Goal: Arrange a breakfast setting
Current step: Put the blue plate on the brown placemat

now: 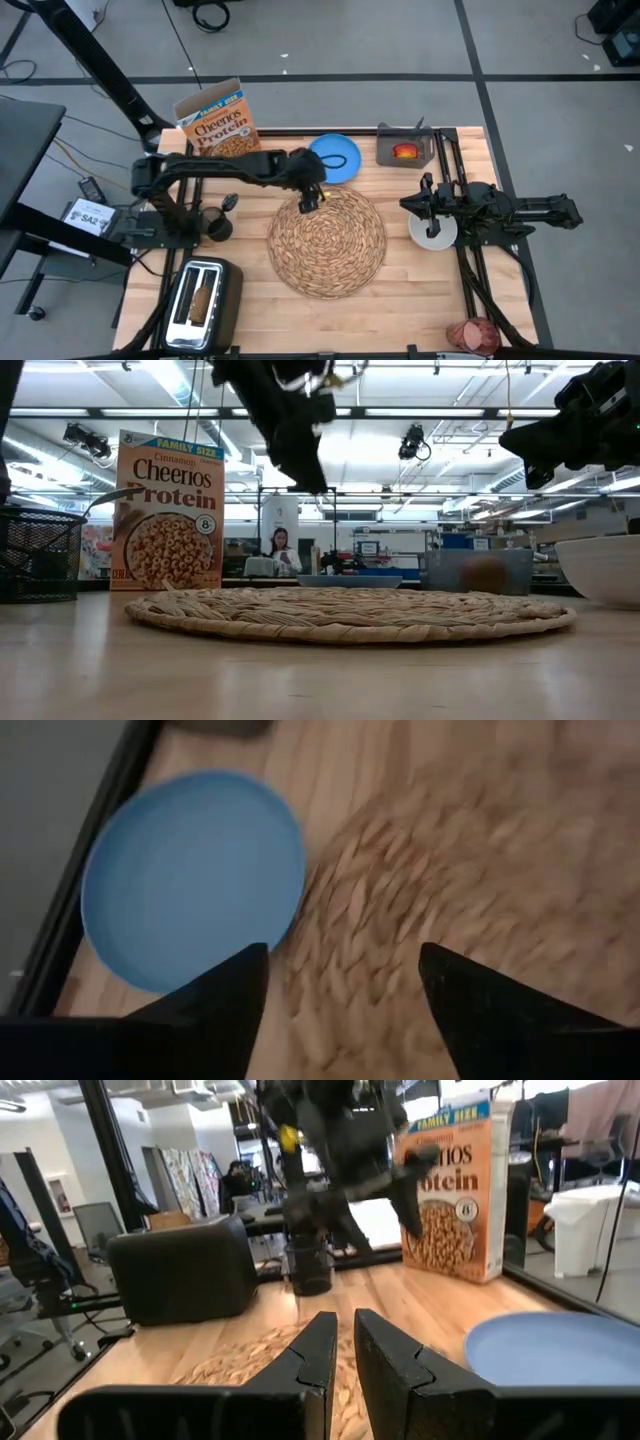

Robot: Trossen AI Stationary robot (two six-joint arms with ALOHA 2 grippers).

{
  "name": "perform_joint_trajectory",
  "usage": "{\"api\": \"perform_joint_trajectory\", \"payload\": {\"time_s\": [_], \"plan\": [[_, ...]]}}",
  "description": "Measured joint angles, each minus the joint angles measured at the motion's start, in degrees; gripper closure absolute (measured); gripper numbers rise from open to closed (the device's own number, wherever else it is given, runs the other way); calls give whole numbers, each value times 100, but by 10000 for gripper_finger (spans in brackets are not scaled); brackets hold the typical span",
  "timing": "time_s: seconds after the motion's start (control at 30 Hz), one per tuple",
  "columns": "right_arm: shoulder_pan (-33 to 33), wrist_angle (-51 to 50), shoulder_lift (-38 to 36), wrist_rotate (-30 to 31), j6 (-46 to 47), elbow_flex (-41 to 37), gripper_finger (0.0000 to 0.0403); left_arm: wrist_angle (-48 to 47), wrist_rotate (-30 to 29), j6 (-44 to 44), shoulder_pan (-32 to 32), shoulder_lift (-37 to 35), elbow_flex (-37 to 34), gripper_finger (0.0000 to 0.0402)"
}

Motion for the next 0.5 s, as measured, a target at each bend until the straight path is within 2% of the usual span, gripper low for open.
{"api": "perform_joint_trajectory", "payload": {"time_s": [0.2, 0.5], "plan": [[0, 261, 2, 9, 7, 1, 353, 230, 74, 971, 535, 647, -2, 193], [0, 758, 0, 420, -28, 1, 353, 266, 188, 2545, 1223, 1365, -2, 200]]}}
